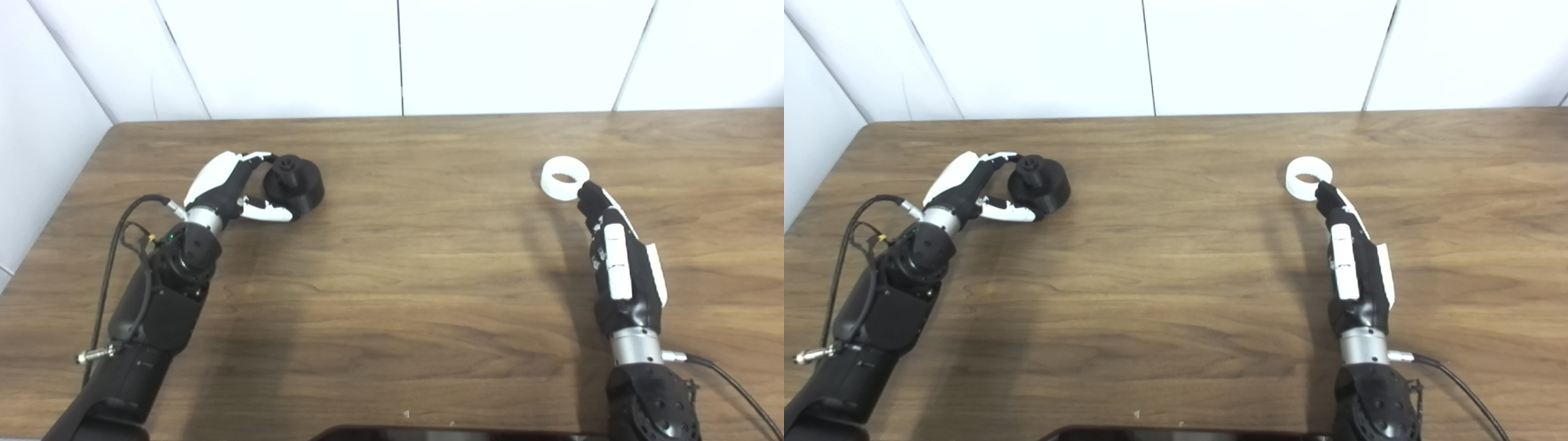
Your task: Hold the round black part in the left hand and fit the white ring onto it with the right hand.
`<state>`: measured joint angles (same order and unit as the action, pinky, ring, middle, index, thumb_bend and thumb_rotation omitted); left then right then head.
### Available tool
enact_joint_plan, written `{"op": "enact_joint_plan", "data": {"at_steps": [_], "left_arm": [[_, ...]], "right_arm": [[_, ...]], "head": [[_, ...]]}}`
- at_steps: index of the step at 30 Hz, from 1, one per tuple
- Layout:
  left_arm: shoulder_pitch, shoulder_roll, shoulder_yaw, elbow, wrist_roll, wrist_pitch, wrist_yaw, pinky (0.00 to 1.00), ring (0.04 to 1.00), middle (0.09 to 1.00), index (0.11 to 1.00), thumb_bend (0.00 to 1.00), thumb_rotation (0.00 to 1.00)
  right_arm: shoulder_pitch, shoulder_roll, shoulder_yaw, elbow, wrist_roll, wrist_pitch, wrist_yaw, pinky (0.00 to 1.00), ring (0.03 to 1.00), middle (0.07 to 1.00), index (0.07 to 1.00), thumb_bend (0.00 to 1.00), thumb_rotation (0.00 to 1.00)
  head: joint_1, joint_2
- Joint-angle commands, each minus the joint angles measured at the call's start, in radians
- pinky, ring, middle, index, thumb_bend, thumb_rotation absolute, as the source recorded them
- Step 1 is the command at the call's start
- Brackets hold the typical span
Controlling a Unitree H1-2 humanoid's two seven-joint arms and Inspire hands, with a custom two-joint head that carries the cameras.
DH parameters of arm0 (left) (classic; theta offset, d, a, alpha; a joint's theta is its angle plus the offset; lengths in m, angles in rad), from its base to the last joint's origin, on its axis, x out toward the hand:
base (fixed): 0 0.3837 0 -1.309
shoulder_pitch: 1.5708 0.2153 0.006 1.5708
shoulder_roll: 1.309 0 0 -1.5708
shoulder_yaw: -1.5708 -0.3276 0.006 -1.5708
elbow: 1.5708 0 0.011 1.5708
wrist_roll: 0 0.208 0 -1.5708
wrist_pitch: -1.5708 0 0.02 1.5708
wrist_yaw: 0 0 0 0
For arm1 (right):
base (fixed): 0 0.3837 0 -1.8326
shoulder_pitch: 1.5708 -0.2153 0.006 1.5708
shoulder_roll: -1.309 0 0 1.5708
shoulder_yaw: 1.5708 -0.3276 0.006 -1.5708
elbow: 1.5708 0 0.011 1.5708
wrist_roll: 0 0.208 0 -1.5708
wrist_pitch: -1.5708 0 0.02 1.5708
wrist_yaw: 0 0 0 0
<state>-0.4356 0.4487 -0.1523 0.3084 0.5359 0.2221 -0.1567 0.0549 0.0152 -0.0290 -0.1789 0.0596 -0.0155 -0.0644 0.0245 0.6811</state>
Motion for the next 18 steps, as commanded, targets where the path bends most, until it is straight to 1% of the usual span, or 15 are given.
{"op": "enact_joint_plan", "data": {"at_steps": [1, 3, 6, 10, 14, 18], "left_arm": [[-0.067, 0.014, 0.003, -0.008, 0.009, -0.026, 0.037, 0.93, 0.986, 0.888, 0.883, 0.97, 0.27], [-0.074, 0.011, -0.004, 0.001, 0.018, -0.028, 0.045, 0.92, 0.984, 0.883, 0.891, 0.97, 0.28], [-0.085, 0.007, -0.016, 0.009, 0.024, -0.029, 0.048, 0.88, 0.977, 0.888, 0.889, 0.96, 0.26], [-0.093, 0.007, -0.031, 0.023, 0.035, -0.037, 0.055, 0.86, 0.976, 0.918, 0.868, 0.95, 0.27], [-0.098, 0.012, -0.044, 0.031, 0.034, -0.039, 0.053, 0.87, 0.984, 0.939, 0.847, 0.95, 0.29], [-0.096, 0.010, -0.043, 0.031, 0.026, -0.046, 0.064, 0.88, 0.985, 0.945, 0.800, 0.93, 0.27]], "right_arm": [[0.048, 0.017, 0.007, 0.031, 0.004, -0.047, 0.009, 1.00, 0.931, 0.896, 0.858, 0.49, 0.91], [0.048, 0.018, 0.005, 0.028, 0.008, -0.043, 0.009, 1.00, 0.932, 0.895, 0.859, 0.50, 0.90], [0.048, 0.017, 0.002, 0.029, 0.012, -0.044, 0.010, 1.00, 0.940, 0.895, 0.864, 0.52, 0.90], [0.050, 0.019, 0.000, 0.025, 0.014, -0.043, 0.008, 1.00, 0.940, 0.896, 0.867, 0.52, 0.89], [0.053, 0.019, -0.001, 0.022, 0.015, -0.040, 0.006, 1.00, 0.943, 0.899, 0.872, 0.52, 0.89], [0.053, 0.017, -0.002, 0.023, 0.020, -0.043, 0.009, 1.00, 0.944, 0.898, 0.871, 0.52, 0.89]], "head": [[-0.001, 0.001], [-0.002, 0.001], [-0.005, 0.000], [-0.006, -0.001], [-0.007, -0.001], [-0.004, 0.000]]}}
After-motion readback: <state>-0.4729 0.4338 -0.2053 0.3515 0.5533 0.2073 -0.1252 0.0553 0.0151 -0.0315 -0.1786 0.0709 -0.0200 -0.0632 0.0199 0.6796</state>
